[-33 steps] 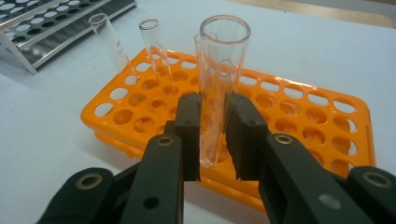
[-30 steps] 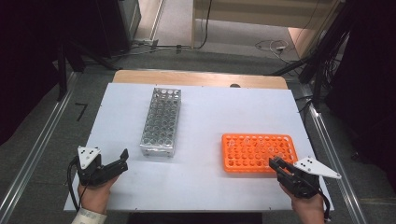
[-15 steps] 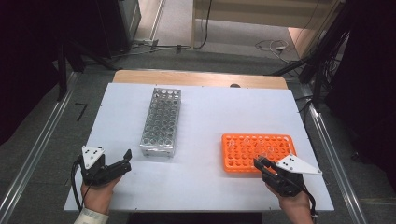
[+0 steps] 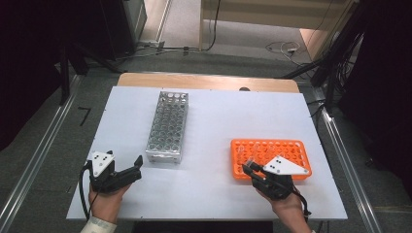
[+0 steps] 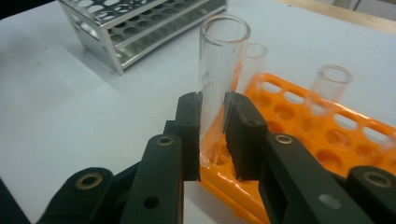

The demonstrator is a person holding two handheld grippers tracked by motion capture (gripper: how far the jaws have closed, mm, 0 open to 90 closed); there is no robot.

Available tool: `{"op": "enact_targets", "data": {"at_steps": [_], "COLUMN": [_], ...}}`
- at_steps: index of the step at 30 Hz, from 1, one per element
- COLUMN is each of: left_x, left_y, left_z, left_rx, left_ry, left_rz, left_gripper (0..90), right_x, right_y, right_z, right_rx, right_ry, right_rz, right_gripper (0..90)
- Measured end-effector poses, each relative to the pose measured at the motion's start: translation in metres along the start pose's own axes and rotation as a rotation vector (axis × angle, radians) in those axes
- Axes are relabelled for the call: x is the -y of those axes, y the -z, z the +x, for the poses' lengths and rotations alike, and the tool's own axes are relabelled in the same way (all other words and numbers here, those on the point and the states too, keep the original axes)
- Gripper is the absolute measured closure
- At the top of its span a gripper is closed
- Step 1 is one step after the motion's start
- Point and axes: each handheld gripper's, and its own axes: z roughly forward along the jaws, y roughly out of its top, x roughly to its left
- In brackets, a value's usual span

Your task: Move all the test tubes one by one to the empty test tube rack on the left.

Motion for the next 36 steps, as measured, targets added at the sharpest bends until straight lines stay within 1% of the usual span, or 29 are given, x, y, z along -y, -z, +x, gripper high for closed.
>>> {"op": "enact_targets", "data": {"at_steps": [2,3,4,9,11,12,13,17,18,19,20,21,23,24,25,27,29,31,32,33,34,36], "left_x": [-0.001,-0.001,-0.001,-0.001,-0.002,-0.002,-0.002,-0.003,-0.003,-0.003,-0.004,-0.005,-0.005,-0.006,-0.006,-0.007,-0.008,-0.008,-0.008,-0.008,-0.008,-0.008], "left_y": [0.0,0.0,-0.001,-0.001,-0.001,-0.001,-0.001,-0.002,-0.003,-0.003,-0.002,-0.002,-0.002,-0.001,-0.001,-0.001,-0.002,-0.003,-0.003,-0.004,-0.004,-0.004], "left_z": [-0.002,-0.003,-0.004,-0.009,-0.013,-0.013,-0.015,-0.019,-0.02,-0.022,-0.023,-0.026,-0.028,-0.032,-0.032,-0.037,-0.044,-0.049,-0.049,-0.054,-0.054,-0.058], "left_rx": [0.014,0.019,0.023,0.043,0.059,0.059,0.059,0.074,0.079,0.082,0.089,0.106,0.114,0.135,0.135,0.154,0.18,0.193,0.193,0.206,0.206,0.219], "left_ry": [-0.003,-0.004,-0.007,-0.013,-0.02,-0.02,-0.017,-0.02,-0.021,-0.021,-0.022,-0.02,-0.024,-0.029,-0.029,-0.032,-0.043,-0.051,-0.051,-0.055,-0.055,-0.066], "left_rz": [0.001,0.004,0.006,0.012,0.015,0.015,0.012,0.019,0.019,0.02,0.018,0.015,0.015,0.015,0.015,0.018,0.021,0.024,0.024,0.02,0.02,0.026], "left_gripper": [3.8,3.8,3.8,3.9,4.7,4.8,4.8,4.9,5.0,5.3,5.9,6.0,7.5,7.9,8.0,8.1,8.8,9.3,10.0,10.9,11.1,11.2], "right_x": [-0.004,-0.004,-0.007,-0.012,-0.015,-0.015,-0.017,-0.019,-0.021,-0.021,-0.022,-0.023,-0.025,-0.025,-0.025,-0.027,-0.029,-0.03,-0.031,-0.032,-0.032,-0.033], "right_y": [-0.007,-0.007,-0.011,-0.022,-0.027,-0.027,-0.032,-0.038,-0.043,-0.045,-0.047,-0.05,-0.054,-0.056,-0.056,-0.059,-0.065,-0.069,-0.072,-0.074,-0.076,-0.078], "right_z": [0.007,0.007,0.012,0.021,0.024,0.024,0.027,0.031,0.033,0.035,0.036,0.037,0.041,0.042,0.042,0.045,0.048,0.051,0.051,0.053,0.054,0.055], "right_rx": [-0.027,-0.027,-0.042,-0.072,-0.081,-0.081,-0.089,-0.099,-0.105,-0.107,-0.109,-0.112,-0.117,-0.12,-0.12,-0.126,-0.134,-0.139,-0.14,-0.143,-0.146,-0.147], "right_ry": [0.012,0.012,0.021,0.036,0.042,0.042,0.05,0.057,0.07,0.073,0.073,0.08,0.088,0.09,0.09,0.096,0.105,0.109,0.114,0.116,0.117,0.122], "right_rz": [0.003,0.003,0.006,0.011,0.011,0.011,0.013,0.022,0.023,0.026,0.029,0.029,0.031,0.033,0.033,0.038,0.041,0.048,0.049,0.052,0.054,0.056], "right_gripper": [73.3,73.3,73.2,73.2,73.3,73.3,73.3,73.3,73.3,73.3,73.3,73.2,73.2,73.3,73.3,73.3,73.2,73.3,73.2,73.2,73.2,73.3]}}
